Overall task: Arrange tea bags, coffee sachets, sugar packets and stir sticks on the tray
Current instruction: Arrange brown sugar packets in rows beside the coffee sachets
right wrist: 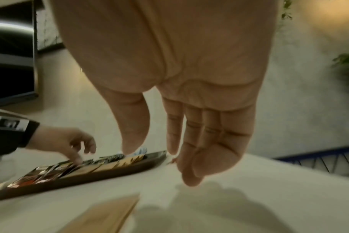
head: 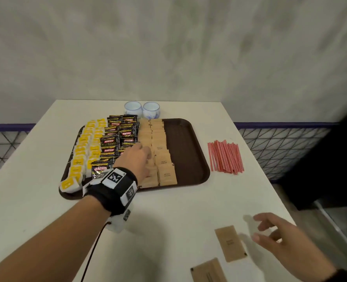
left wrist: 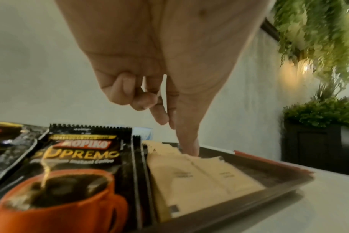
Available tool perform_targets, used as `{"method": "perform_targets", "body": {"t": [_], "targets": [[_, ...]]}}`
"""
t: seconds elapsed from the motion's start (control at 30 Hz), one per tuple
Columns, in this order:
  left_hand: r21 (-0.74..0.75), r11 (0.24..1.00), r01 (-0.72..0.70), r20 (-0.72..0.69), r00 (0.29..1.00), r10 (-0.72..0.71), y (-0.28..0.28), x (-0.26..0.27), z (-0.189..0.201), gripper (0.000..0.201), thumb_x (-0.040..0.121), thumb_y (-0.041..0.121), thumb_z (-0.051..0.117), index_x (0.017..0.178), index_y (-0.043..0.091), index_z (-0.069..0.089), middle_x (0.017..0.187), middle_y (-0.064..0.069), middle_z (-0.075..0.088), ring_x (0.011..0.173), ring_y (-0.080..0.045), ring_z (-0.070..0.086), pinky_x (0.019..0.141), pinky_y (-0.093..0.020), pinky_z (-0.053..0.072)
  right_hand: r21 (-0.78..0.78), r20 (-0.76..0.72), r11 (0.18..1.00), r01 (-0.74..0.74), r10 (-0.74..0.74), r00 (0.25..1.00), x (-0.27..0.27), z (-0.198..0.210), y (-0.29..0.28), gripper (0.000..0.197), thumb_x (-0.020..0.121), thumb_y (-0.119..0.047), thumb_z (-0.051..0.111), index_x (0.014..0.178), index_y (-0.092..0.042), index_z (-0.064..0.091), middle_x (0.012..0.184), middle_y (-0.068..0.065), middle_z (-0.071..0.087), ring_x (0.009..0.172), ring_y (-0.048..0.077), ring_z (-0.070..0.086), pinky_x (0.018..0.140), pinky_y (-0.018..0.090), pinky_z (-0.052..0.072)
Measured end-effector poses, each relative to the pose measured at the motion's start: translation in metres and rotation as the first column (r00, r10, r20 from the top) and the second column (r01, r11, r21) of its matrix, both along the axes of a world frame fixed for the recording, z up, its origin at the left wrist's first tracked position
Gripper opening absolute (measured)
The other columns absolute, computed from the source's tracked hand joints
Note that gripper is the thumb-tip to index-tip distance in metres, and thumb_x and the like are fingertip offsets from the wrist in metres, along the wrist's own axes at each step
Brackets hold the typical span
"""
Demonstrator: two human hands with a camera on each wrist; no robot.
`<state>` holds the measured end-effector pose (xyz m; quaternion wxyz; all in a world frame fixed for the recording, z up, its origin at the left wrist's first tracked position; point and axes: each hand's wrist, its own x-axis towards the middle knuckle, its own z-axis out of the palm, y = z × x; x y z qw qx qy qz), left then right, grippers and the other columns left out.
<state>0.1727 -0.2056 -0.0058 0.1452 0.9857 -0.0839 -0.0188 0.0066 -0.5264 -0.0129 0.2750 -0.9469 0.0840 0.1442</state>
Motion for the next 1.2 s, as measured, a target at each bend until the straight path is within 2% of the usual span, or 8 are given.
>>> {"method": "perform_targets", "body": {"t": [0.27, 0.4, 0.5, 0.63, 0.8, 0.9, 1.0, 1.2], "targets": [[-0.140, 0.927, 0.349, -0.224, 0.900, -0.373, -0.047, -0.128, -0.022, 0.043, 0.082, 0.052, 0.059, 0.116, 0.027, 0.052, 0.114, 0.009, 0.051, 0.107, -0.011, 0.045, 0.096, -0.027, 0.038, -0.197, -0.121, 0.957, -0.215, 0.194, 0.974, 0.010, -0.035, 0.045, 0.060, 0.078, -0.030, 0.069, 0.130, -0.029, 0.038, 0.121, -0.009, 0.046, 0.113, 0.014, 0.047, 0.095, 0.023, 0.039], [0.097, 0.891, 0.443, -0.358, 0.851, -0.384, -0.084, -0.163, -0.048, 0.019, 0.066, 0.039, 0.052, 0.075, 0.034, 0.069, 0.071, 0.014, 0.059, 0.060, -0.006, 0.059, 0.041, -0.017, 0.034, -0.047, -0.205, 0.977, -0.209, 0.195, 0.959, 0.021, -0.033, 0.052, 0.026, 0.074, -0.008, 0.057, 0.092, -0.023, 0.046, 0.081, 0.000, 0.066, 0.082, 0.018, 0.064, 0.082, 0.034, 0.051], [0.197, 0.872, 0.449, -0.220, 0.887, -0.407, -0.102, -0.162, -0.066, 0.030, 0.064, 0.028, 0.037, 0.057, 0.030, 0.066, 0.057, 0.011, 0.057, 0.048, -0.010, 0.054, 0.035, -0.022, 0.022, -0.026, -0.156, 0.976, -0.216, 0.209, 0.965, 0.033, -0.020, 0.054, 0.018, 0.078, -0.011, 0.061, 0.084, -0.025, 0.050, 0.079, -0.007, 0.062, 0.077, 0.018, 0.059, 0.080, 0.029, 0.051], [0.201, 0.805, 0.558, -0.331, 0.812, -0.480, -0.102, -0.153, -0.047, 0.029, 0.097, 0.015, 0.034, 0.122, 0.012, 0.049, 0.120, -0.016, 0.048, 0.107, -0.033, 0.049, 0.079, -0.048, 0.044, 0.224, 0.095, 0.968, -0.116, 0.096, 0.991, 0.073, -0.005, 0.067, 0.029, 0.086, 0.004, 0.056, 0.078, -0.024, 0.060, 0.074, 0.001, 0.063, 0.063, 0.015, 0.061, 0.056, 0.026, 0.051], [0.051, 0.876, 0.479, -0.439, 0.799, -0.412, -0.080, -0.155, -0.060, 0.033, 0.080, 0.029, 0.028, 0.076, 0.021, 0.060, 0.069, 0.000, 0.059, 0.056, -0.019, 0.061, 0.046, -0.021, 0.042, 0.318, 0.168, 0.941, -0.117, 0.066, 0.984, 0.138, -0.008, 0.116, 0.032, 0.085, 0.003, 0.060, 0.079, -0.028, 0.061, 0.074, -0.004, 0.057, 0.058, 0.004, 0.058, 0.052, 0.021, 0.048], [0.064, 0.858, 0.510, -0.179, 0.852, -0.493, -0.073, -0.143, -0.070, 0.046, 0.097, 0.030, 0.022, 0.098, 0.003, 0.058, 0.097, -0.014, 0.062, 0.088, -0.027, 0.060, 0.080, -0.033, 0.050, 0.279, 0.168, 0.956, -0.093, 0.047, 0.985, 0.163, -0.017, 0.142, 0.026, 0.083, 0.000, 0.063, 0.082, -0.027, 0.062, 0.073, -0.005, 0.053, 0.071, 0.015, 0.056, 0.067, 0.031, 0.054], [0.009, 0.916, 0.400, -0.383, 0.848, -0.366, -0.056, -0.138, -0.064, 0.068, 0.094, 0.057, 0.020, 0.117, 0.001, 0.050, 0.124, -0.019, 0.045, 0.117, -0.031, 0.042, 0.103, -0.041, 0.032, 0.203, 0.184, 0.975, -0.089, 0.051, 0.982, 0.180, -0.023, 0.155, 0.020, 0.082, 0.000, 0.065, 0.093, -0.016, 0.064, 0.071, -0.009, 0.048, 0.067, 0.007, 0.049, 0.061, 0.018, 0.045], [-0.139, 0.960, 0.242, -0.511, 0.813, -0.279, -0.035, -0.131, -0.039, 0.044, 0.091, 0.056, 0.039, 0.101, 0.014, 0.047, 0.078, 0.006, 0.039, 0.089, -0.018, 0.046, 0.081, -0.029, 0.039, 0.114, 0.206, 0.991, -0.076, 0.052, 0.977, 0.184, -0.028, 0.158, 0.024, 0.079, -0.005, 0.071, 0.088, -0.021, 0.056, 0.081, -0.011, 0.047, 0.073, 0.008, 0.052, 0.054, 0.009, 0.032]]}}
